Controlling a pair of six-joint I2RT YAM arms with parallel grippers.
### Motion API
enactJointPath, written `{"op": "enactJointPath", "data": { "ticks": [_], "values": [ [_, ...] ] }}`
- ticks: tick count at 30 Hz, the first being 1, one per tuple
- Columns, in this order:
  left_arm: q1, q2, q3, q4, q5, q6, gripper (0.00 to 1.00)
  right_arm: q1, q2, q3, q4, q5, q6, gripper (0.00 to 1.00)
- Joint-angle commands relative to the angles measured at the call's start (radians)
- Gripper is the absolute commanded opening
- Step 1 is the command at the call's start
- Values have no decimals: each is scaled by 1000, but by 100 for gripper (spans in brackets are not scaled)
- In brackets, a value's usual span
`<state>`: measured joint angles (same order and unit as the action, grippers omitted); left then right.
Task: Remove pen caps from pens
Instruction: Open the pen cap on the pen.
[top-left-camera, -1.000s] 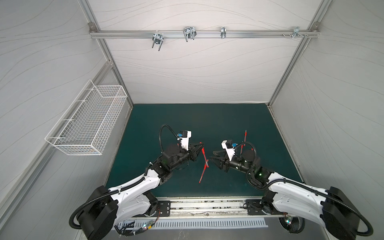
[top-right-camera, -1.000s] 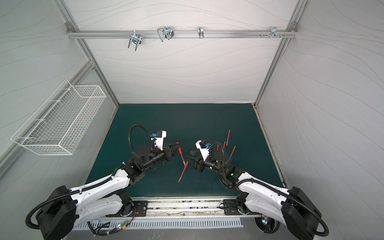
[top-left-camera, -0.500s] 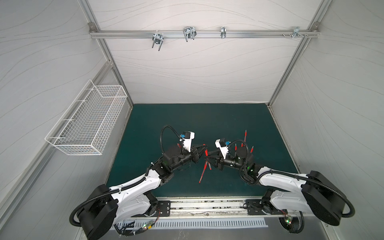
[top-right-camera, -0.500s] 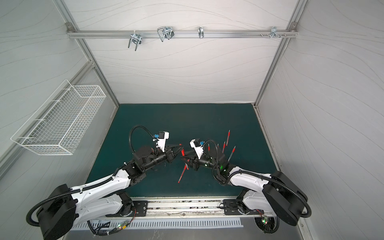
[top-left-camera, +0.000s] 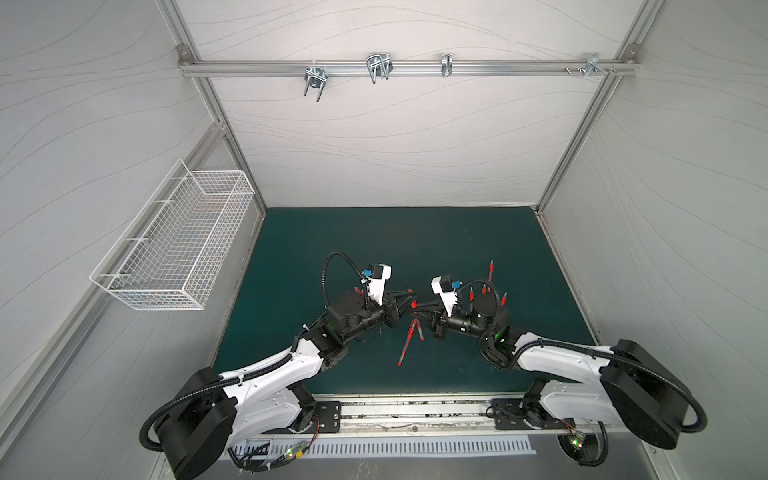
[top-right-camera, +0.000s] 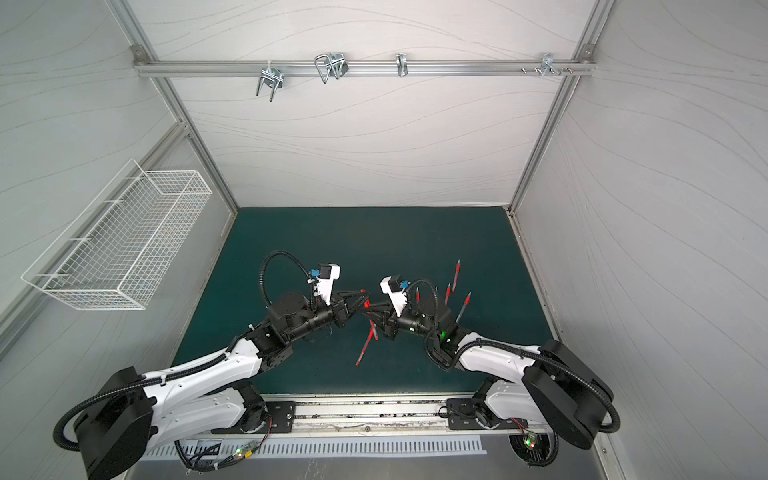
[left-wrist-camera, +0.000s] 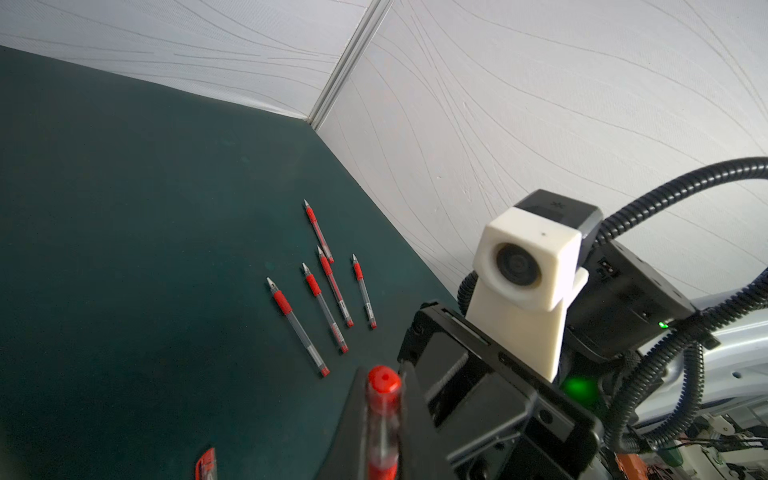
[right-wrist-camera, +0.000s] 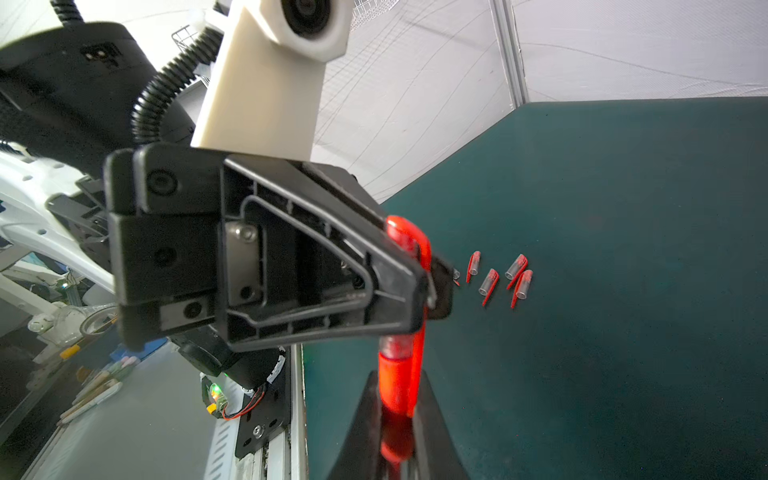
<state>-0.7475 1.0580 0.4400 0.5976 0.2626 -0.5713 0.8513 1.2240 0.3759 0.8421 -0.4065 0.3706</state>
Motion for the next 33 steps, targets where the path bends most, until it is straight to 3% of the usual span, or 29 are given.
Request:
{"op": "enactJointPath", "data": {
  "ticks": [1, 2, 5, 9, 18, 22, 23, 27, 33],
  "values": [
    [-5, -32, 6, 46, -17, 20, 0, 9, 14, 20, 19, -38, -9, 0],
    [-6, -33, 9, 41, -16, 23, 1, 9, 15, 20, 18, -41, -9, 0],
    [-5, -25, 14, 36, 4, 23, 24, 8, 18, 23, 12, -45, -13, 0],
    [-5, -7, 31, 26, 50, 29, 27, 9, 21, 30, -2, -50, -21, 0],
    [-5, 3, 45, 3, 56, 31, 16, 9, 30, 32, 0, -58, -22, 0],
    [-5, 1, 45, -2, 52, 32, 0, 8, 27, 32, -6, -59, -24, 0],
    [-6, -4, 43, -3, 48, 34, 0, 10, 26, 33, -10, -58, -28, 1],
    [-6, -36, 29, -7, 21, 42, 0, 11, 29, 32, -21, -60, -36, 23],
    [-6, -66, 19, -8, 6, 44, 0, 12, 58, 40, -3, -108, -27, 27]
  ]
}}
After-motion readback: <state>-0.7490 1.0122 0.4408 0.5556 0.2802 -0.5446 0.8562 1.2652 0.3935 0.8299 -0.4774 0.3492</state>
